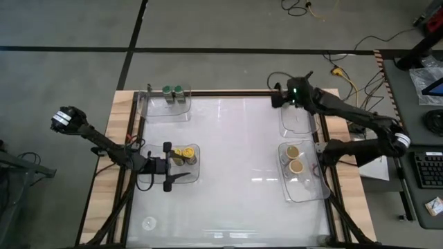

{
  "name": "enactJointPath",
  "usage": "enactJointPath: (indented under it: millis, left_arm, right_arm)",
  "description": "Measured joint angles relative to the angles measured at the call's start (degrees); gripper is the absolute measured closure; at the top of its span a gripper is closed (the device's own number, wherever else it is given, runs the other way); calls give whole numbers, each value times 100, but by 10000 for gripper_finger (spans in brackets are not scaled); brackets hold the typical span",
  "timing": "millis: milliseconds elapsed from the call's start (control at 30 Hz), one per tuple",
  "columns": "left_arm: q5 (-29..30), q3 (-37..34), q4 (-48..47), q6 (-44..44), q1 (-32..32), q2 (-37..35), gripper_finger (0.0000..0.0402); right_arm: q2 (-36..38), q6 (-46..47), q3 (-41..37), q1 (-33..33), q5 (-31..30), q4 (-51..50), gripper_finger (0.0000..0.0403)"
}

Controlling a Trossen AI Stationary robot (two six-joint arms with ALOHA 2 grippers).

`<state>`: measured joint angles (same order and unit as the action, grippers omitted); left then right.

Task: Sort spices by type
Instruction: Put the black spice bottle into the top right transparent bin

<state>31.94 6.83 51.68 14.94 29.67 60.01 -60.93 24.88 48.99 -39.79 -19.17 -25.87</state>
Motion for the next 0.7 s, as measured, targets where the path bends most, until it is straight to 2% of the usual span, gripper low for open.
enactJointPath:
  millis: [200,367,533,633,700]
  left_arm:
    - [0,0,10,35,-4,0,151]
    - [-7,31,91,46,-4,2,151]
    - [-409,178,112,126,-2,29,151]
    - [-556,247,108,255,2,76,151]
    - [-560,270,97,301,2,116,151]
  right_arm:
    - [646,241,7,2087,35,244,83]
    - [672,735,7,3919,19,463,99]
    - [42,1601,437,5657,-73,551,106]
    - [-508,2054,1019,6401,-137,362,113]
    - [-907,2509,1507,6765,-135,-158,120]
